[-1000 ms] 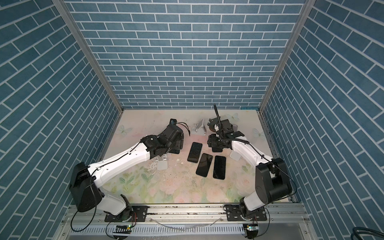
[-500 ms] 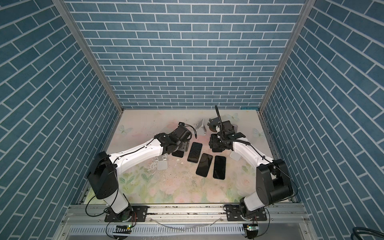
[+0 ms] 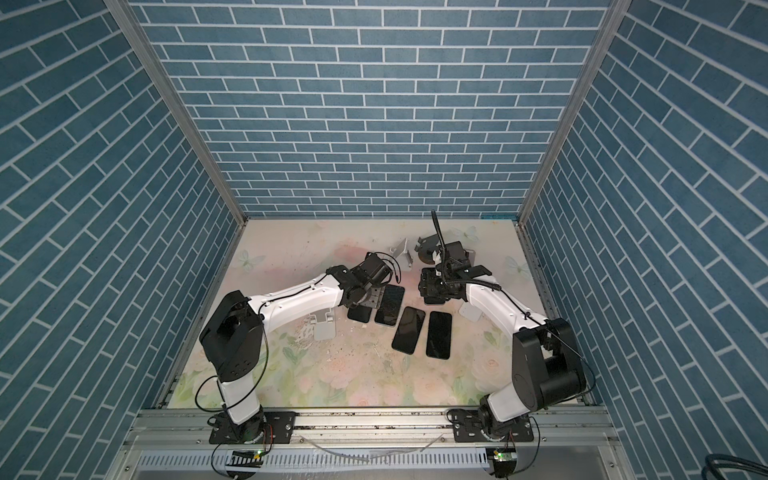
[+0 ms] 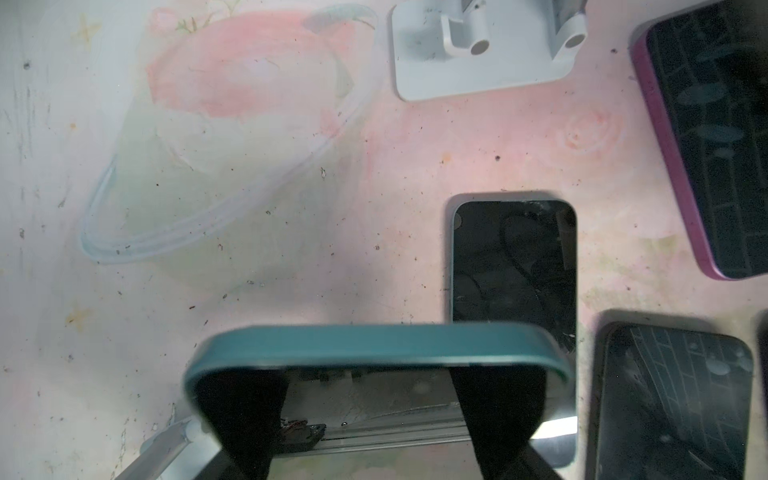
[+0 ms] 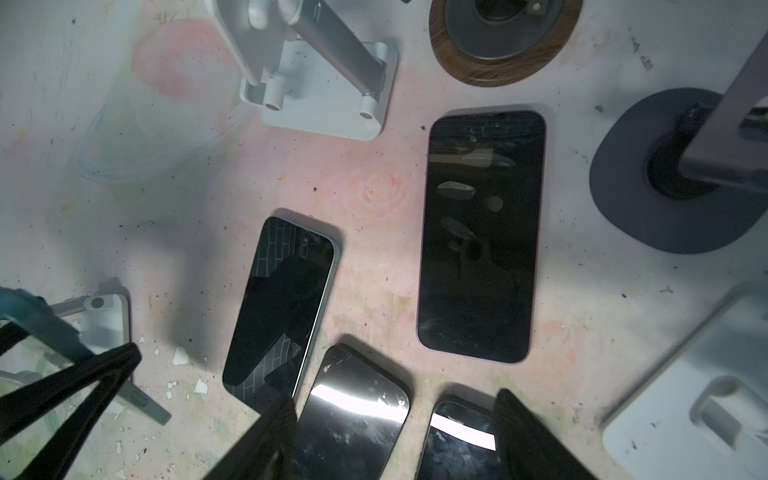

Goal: Remove the phone from the phone stand
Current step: 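Carry the teal phone toward the flat black phones and lower it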

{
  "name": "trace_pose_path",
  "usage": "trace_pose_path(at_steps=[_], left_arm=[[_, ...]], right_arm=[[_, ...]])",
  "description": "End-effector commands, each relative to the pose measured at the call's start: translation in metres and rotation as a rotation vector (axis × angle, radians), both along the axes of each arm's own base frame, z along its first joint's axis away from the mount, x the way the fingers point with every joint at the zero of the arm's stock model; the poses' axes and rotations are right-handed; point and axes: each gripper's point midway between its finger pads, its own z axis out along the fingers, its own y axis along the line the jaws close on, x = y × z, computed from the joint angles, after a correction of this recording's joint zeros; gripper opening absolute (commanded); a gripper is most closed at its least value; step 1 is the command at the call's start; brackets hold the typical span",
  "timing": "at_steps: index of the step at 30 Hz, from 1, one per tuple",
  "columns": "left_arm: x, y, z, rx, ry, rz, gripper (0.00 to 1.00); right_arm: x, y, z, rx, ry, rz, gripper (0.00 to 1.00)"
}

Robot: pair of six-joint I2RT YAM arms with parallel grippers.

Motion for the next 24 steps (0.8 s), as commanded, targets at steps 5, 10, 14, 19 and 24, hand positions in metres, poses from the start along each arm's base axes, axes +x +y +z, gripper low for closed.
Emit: trace_pose_path(at_steps=[5,10,14,19,24], left_arm=[[0.007,0.001,-0.008,-0.002,0.027,0.028,0.54],[0.006,0.005,-0.021,0.015,0.053,0.039,0.54],[0.008,0.008,-0.029,0.015,0.06,0.054,0.54],[0.008,0.009,-0.037,0.022,0.072,0.06,0.54],[0.008,0.009,-0.047,0.021,0.098,0.06,0.54]], right_arm=[[-0.002,-0.002,-0.004,-0.008,-0.003,0.024,0.76],[-0.002,-0.001,-0.004,-0.003,-0.002,0.027,0.76],[-0.002,0.0,-0.003,0.001,-0.004,0.03,0.76],[-0.002,0.0,-0.003,0.004,-0.005,0.032,0.76],[-0.002,0.0,0.0,0.006,-0.007,0.035,0.76]])
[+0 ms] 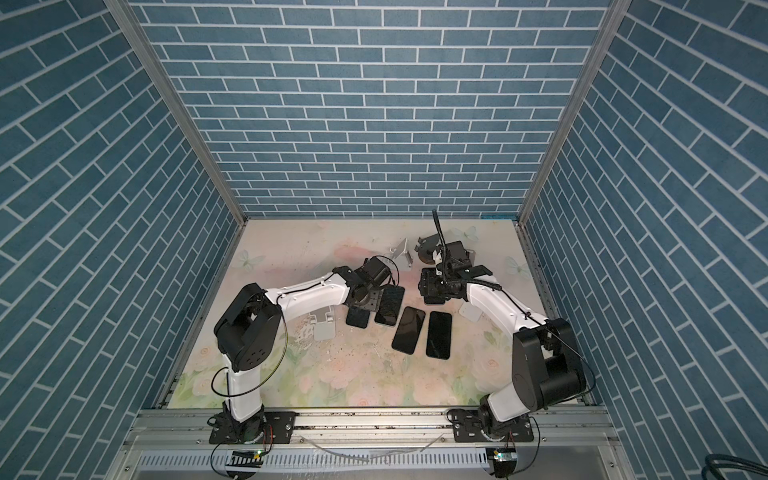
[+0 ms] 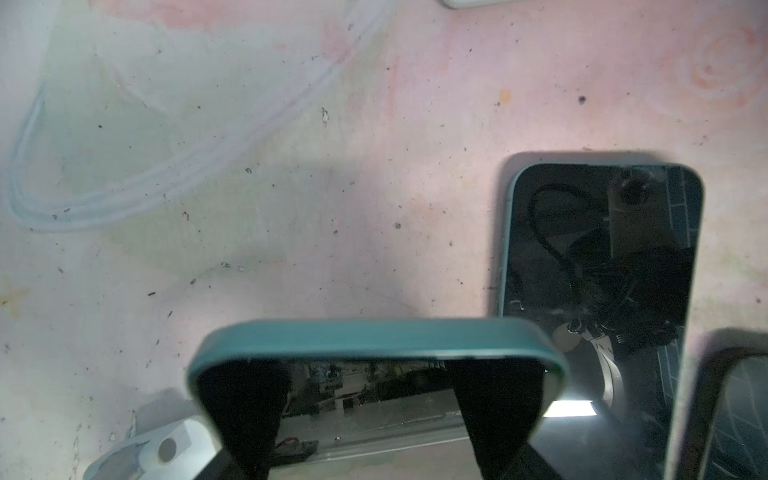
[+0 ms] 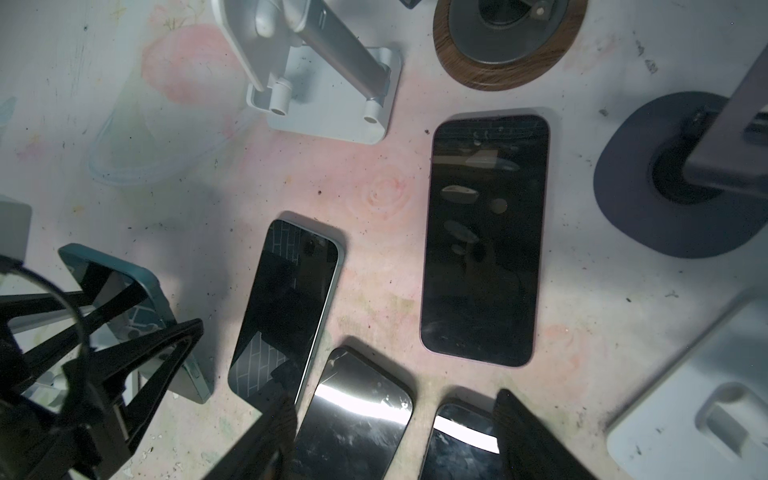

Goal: Remove the phone from the phone stand
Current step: 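Carry the teal phone toward the flat black phones and lower it, then lay the teal phone flat beside the other phones and open the left gripper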

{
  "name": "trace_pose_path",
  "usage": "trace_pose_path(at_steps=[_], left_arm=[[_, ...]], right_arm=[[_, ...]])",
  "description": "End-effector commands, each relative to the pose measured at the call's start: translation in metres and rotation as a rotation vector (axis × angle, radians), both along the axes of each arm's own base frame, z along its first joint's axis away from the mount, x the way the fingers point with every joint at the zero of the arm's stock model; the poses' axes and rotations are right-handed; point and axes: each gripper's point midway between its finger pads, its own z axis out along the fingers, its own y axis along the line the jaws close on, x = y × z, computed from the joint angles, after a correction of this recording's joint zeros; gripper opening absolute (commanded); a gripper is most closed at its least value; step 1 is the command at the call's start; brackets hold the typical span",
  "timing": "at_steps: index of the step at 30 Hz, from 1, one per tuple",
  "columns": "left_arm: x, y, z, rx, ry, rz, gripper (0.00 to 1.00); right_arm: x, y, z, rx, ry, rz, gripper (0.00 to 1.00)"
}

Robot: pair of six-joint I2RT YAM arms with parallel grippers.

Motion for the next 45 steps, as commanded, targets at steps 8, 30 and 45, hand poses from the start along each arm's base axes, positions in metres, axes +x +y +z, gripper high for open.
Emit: trace_pose_path(at_steps=[8,30,45], left_arm=[[0.005,0.0,-0.02,-0.009,0.042,0.021,0.55],[0.003,0.012,-0.045,0.032,0.092,0.038,0.59],[0.001,0.021,-0.036,0.065,0.078,0.054,0.72]], right_arm=[[-0.001,0.001,0.002,-0.001,-0.008,0.036,0.76],[0.002,0.006,0.003,0.023,0.006,0.036,0.76],[0.004,0.007,0.008,0.037,-0.01,0.023,0.76]])
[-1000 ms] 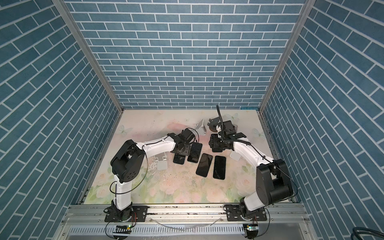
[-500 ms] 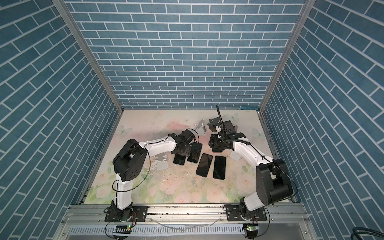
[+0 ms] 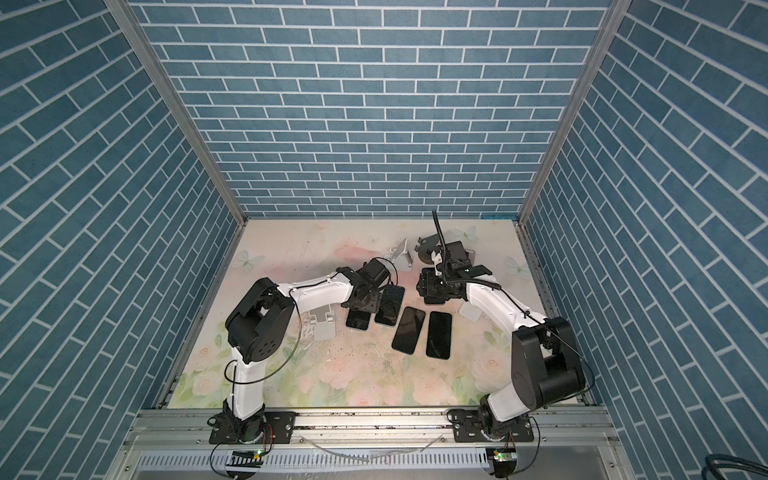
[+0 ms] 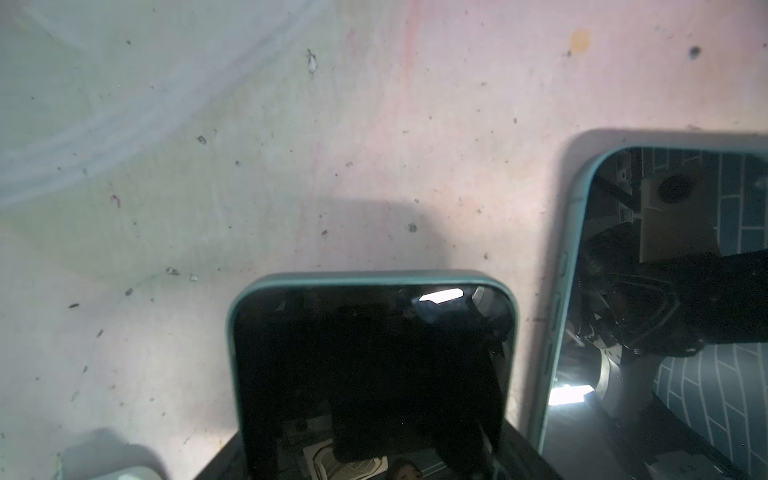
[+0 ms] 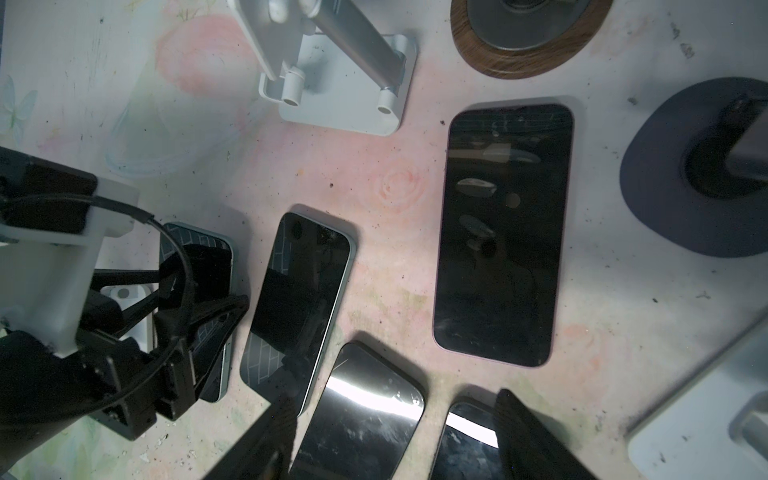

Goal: Remove the phone from the phone stand
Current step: 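Lay the teal phone flat beside the other phones and open the left gripper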

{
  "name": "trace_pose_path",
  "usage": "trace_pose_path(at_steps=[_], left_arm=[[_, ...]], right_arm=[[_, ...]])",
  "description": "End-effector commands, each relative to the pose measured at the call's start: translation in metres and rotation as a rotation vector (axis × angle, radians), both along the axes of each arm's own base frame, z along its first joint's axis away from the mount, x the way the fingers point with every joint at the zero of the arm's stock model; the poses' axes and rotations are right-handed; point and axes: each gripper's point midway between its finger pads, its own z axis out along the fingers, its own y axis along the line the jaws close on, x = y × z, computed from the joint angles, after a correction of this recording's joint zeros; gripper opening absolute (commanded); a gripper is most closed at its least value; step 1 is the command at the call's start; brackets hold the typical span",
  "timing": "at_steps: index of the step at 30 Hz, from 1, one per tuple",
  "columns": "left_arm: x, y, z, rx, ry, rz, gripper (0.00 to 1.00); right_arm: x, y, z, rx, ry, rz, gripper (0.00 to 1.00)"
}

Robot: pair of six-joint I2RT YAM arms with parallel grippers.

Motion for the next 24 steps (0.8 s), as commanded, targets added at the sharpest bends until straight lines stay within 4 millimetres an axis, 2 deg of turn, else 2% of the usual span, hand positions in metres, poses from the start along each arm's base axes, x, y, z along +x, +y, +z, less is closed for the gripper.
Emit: trace_pose_path(at_steps=[1,13,17,24], left_arm=[[-0.005,0.017,-0.003,0.07,0.015,0.016,0.73],[-0.006,0.02,0.005,0.067,-0.005,0.014,0.81],[-0.005,0.023,0.012,0.069,-0.025,0.02,0.87],[-0.003,0.025,0.026,0.064,-0.056,0.02,0.9]], right_arm=[[0.006,0.002,0.01,0.013,-0.032,0.002,0.76],[0.008,0.0,0.018,0.032,-0.068,-0.017,0.76],[0.008,-0.001,0.021,0.03,-0.078,-0.023,0.76],[0.01,-0.003,0.024,0.025,-0.09,-0.029,0.76]])
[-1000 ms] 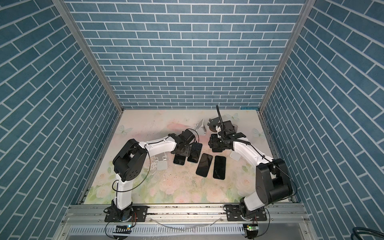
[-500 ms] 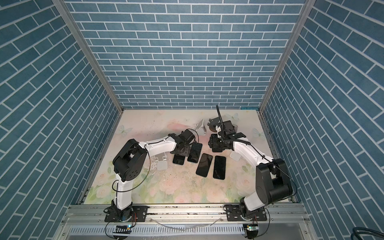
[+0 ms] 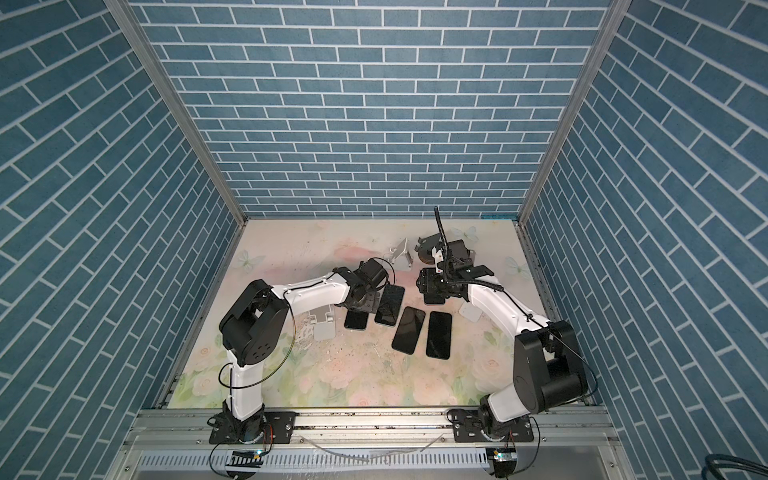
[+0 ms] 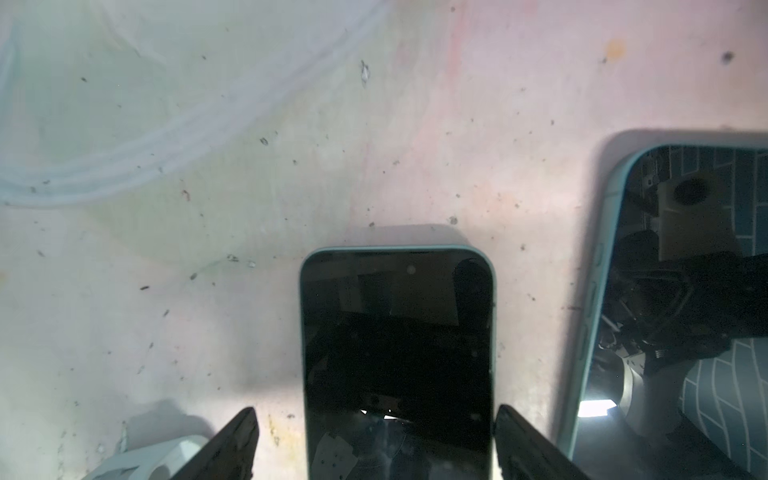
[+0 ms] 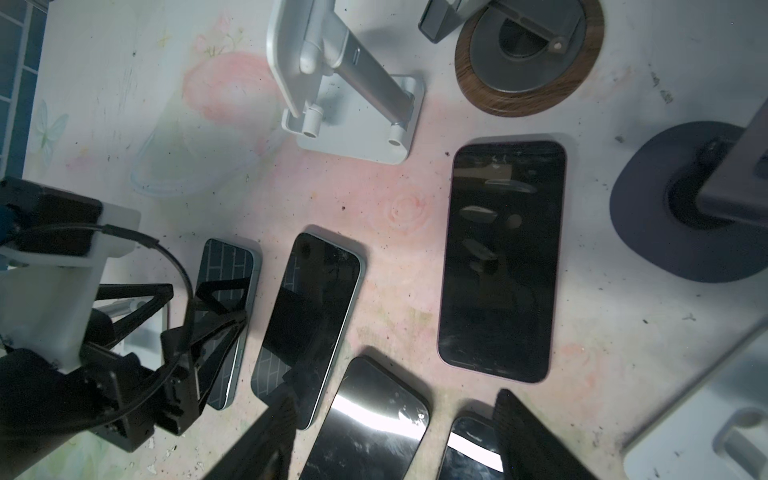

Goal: Remove the phone from the phone stand

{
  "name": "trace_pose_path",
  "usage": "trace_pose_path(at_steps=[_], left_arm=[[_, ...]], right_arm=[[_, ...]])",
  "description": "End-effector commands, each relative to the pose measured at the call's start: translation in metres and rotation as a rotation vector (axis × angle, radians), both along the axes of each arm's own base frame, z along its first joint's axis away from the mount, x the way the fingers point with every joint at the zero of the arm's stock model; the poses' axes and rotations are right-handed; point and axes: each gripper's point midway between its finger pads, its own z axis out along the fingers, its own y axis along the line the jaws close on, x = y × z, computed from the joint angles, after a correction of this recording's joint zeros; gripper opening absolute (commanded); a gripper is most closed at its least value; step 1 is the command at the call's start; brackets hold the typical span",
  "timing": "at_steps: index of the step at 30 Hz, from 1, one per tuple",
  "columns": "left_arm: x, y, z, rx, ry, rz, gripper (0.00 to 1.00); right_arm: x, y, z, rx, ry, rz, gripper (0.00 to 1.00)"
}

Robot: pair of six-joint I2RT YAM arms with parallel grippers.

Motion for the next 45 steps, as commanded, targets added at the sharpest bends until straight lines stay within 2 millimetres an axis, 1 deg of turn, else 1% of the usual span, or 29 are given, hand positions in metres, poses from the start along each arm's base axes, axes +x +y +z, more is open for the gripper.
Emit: trace_pose_path(at_steps=[1,4,7,9,14,19,21,24,27,30,33,35,39,41,43,45], left_arm=[[-0.002,0.011,0.014,0.024,-0.023,0.005,0.91],[-0.001,0.011,0.023,0.015,-0.045,-0.008,0.94],[0.0,0.011,0.038,0.006,-0.072,-0.021,1.0],[0.0,0.011,0.052,-0.003,-0.102,-0.036,1.0],[0.0,0.012,0.096,-0.052,-0.21,-0.066,0.99],[-0.002,0.022,0.132,-0.079,-0.3,-0.068,1.0],[-0.005,0.026,0.143,-0.086,-0.334,-0.07,1.0],[-0.01,0.04,0.158,-0.068,-0.38,-0.057,1.0],[-0.014,0.056,0.17,-0.038,-0.425,-0.039,1.0],[-0.02,0.076,0.183,-0.011,-0.482,-0.004,1.0],[-0.024,0.097,0.189,-0.002,-0.52,0.029,1.0],[-0.027,0.113,0.191,-0.002,-0.535,0.059,1.0],[-0.031,0.142,0.188,0.003,-0.544,0.111,1.0],[-0.031,0.158,0.182,0.016,-0.546,0.147,1.0],[-0.031,0.174,0.174,0.031,-0.542,0.188,1.0],[-0.032,0.189,0.167,0.043,-0.534,0.229,1.0]], right_arm=[[0.002,-0.004,0.011,0.006,-0.035,-0.024,0.76],[0.003,-0.005,0.014,0.003,-0.044,-0.028,0.76],[0.003,-0.008,0.015,-0.007,-0.051,-0.031,0.76],[0.005,-0.01,0.019,-0.011,-0.066,-0.037,0.76],[0.01,-0.016,0.031,-0.033,-0.11,-0.058,0.76],[0.014,-0.024,0.044,-0.069,-0.136,-0.073,0.76],[0.017,-0.031,0.05,-0.095,-0.16,-0.098,0.76],[0.019,-0.044,0.059,-0.137,-0.2,-0.145,0.76],[0.019,-0.061,0.069,-0.188,-0.25,-0.206,0.76],[0.018,-0.082,0.079,-0.24,-0.303,-0.275,0.77],[0.016,-0.112,0.088,-0.288,-0.335,-0.393,0.77],[0.013,-0.134,0.092,-0.284,-0.338,-0.472,0.78],[0.004,-0.182,0.099,-0.279,-0.356,-0.631,0.78],[-0.002,-0.21,0.1,-0.296,-0.356,-0.716,0.78],[-0.004,-0.229,0.097,-0.311,-0.354,-0.765,0.78],[-0.005,-0.245,0.088,-0.326,-0.334,-0.805,0.78]])
